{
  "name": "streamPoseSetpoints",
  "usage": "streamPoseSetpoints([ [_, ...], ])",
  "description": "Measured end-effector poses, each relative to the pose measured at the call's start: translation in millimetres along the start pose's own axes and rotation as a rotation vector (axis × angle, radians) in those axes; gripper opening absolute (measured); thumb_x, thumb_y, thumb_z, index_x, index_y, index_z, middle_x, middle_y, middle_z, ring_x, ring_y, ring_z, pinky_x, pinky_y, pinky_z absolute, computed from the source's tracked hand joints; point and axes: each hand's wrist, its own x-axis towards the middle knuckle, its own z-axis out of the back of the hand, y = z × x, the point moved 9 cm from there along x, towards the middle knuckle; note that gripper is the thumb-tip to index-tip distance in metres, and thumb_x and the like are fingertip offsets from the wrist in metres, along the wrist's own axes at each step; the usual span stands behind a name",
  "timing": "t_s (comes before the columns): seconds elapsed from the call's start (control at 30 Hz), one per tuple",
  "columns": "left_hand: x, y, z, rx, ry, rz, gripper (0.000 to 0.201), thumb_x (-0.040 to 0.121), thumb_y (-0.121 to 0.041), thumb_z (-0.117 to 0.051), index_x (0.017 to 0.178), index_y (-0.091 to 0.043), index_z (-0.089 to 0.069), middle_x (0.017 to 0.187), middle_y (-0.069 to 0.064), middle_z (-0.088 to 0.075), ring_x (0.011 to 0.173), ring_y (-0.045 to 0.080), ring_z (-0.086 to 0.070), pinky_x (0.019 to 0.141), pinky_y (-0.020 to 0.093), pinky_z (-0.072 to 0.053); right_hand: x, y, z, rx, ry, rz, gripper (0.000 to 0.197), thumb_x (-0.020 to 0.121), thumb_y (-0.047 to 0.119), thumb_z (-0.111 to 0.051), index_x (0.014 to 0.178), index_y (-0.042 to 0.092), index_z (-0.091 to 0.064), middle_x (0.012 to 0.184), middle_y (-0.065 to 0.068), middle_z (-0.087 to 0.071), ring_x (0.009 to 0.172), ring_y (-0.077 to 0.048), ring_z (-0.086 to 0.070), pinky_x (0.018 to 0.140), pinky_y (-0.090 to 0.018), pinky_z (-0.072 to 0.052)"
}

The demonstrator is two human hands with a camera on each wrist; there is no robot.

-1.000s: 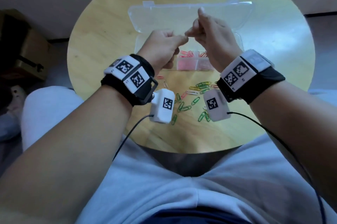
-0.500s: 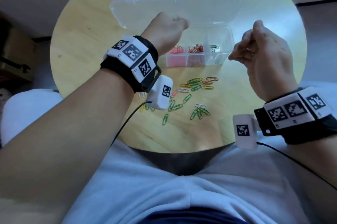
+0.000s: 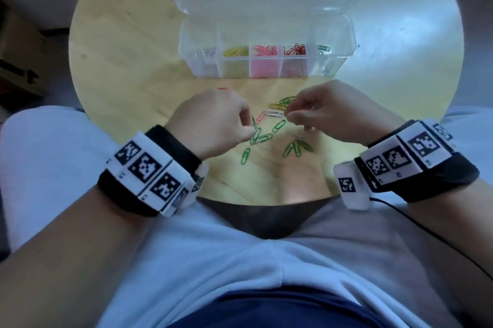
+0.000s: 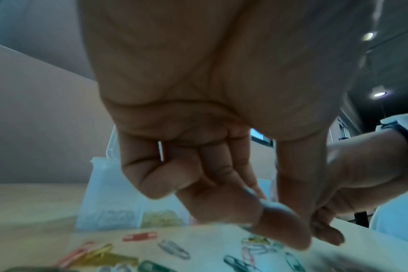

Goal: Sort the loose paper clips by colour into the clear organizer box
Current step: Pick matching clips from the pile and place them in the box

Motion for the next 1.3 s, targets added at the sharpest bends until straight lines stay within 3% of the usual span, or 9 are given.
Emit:
streamPoseSetpoints([
  [0.2,-3,-2,-29,0.117,0.066,0.015,0.017,0.073,-0.043,-0.071,0.073,-0.026,-0.065,0.075,-0.007,-0.065,0.077,0.019,-0.063,0.062,0.027,-0.046,8,9,-16,-0.1,-0.01,0.006,0.011,0.08,0.019,-0.077,0.091,0.022,-0.076,0.053,0.022,-0.06,0.05,0.008,-0.053,0.053,-0.003,-0.036],
  [0.3,-3,-1,-35,0.117,0.097,0.018,0.014,0.075,-0.037,-0.072,0.076,-0.025,-0.064,0.077,-0.006,-0.064,0.078,0.021,-0.062,0.061,0.027,-0.042,9,11,-19,-0.179,-0.007,0.002,0.016,0.077,0.02,-0.079,0.093,0.022,-0.077,0.066,0.016,-0.064,0.057,0.003,-0.054,0.055,-0.002,-0.036],
  [0.43,-2,-6,-41,0.055,0.125,-0.019,0.005,0.076,-0.023,-0.072,0.078,-0.022,-0.067,0.081,-0.002,-0.067,0.083,0.024,-0.064,0.069,0.032,-0.052,7,7,-15,-0.232,-0.021,-0.048,0.014,0.073,0.017,-0.079,0.086,0.024,-0.078,0.07,0.011,-0.066,0.06,0.003,-0.055,0.051,-0.005,-0.037],
  [0.57,-2,-12,-42,0.017,0.147,-0.077,0.007,0.078,-0.017,-0.07,0.08,-0.024,-0.067,0.086,-0.002,-0.069,0.086,0.02,-0.064,0.068,0.026,-0.044,8,5,-16,-0.271,-0.004,-0.065,0.007,0.071,0.02,-0.08,0.075,0.024,-0.076,0.068,0.011,-0.067,0.059,0.001,-0.055,0.048,-0.008,-0.038],
  [0.73,-2,-15,-42,0.008,0.136,-0.111,0.016,0.077,-0.013,-0.067,0.085,-0.023,-0.058,0.087,-0.005,-0.064,0.087,0.018,-0.06,0.068,0.028,-0.042,7,6,-21,-0.325,0.028,-0.05,0.006,0.073,0.023,-0.076,0.072,0.02,-0.07,0.073,0.005,-0.066,0.065,-0.009,-0.056,0.063,-0.025,-0.048],
  [0.8,-2,-16,-44,0.013,0.133,-0.115,0.018,0.076,-0.012,-0.065,0.087,-0.022,-0.056,0.081,-0.006,-0.06,0.086,0.02,-0.059,0.067,0.028,-0.041,6,5,-14,-0.258,-0.008,-0.052,0.005,0.077,0.019,-0.069,0.072,0.019,-0.07,0.067,0.007,-0.066,0.061,-0.004,-0.055,0.057,-0.019,-0.044],
  [0.97,-1,-14,-43,0.021,0.118,-0.117,0.02,0.077,-0.012,-0.064,0.09,-0.025,-0.054,0.082,-0.005,-0.059,0.084,0.021,-0.059,0.068,0.033,-0.047,2,4,1,0.343,-0.09,-0.109,0.017,0.082,0.0,-0.054,0.068,0.009,-0.057,0.067,-0.011,-0.068,0.055,-0.024,-0.059,0.056,-0.036,-0.051],
  [1.1,1,-9,-36,0.022,0.071,-0.106,0.024,0.077,-0.014,-0.066,0.096,-0.027,-0.057,0.084,-0.01,-0.058,0.087,0.02,-0.058,0.068,0.033,-0.047,5,-2,-1,0.534,-0.084,-0.19,0.025,0.083,-0.003,-0.04,0.067,0.014,-0.05,0.051,0.0,-0.04,0.043,-0.016,-0.028,0.044,-0.022,-0.022],
  [1.3,-1,-11,-38,0.032,0.097,-0.078,0.019,0.079,-0.016,-0.065,0.093,-0.027,-0.059,0.092,-0.007,-0.064,0.088,0.019,-0.061,0.067,0.031,-0.046,3,11,-23,0.013,0.049,-0.066,0.011,0.083,0.016,-0.068,0.076,0.023,-0.071,0.043,0.01,-0.038,0.04,-0.006,-0.032,0.04,-0.016,-0.025],
])
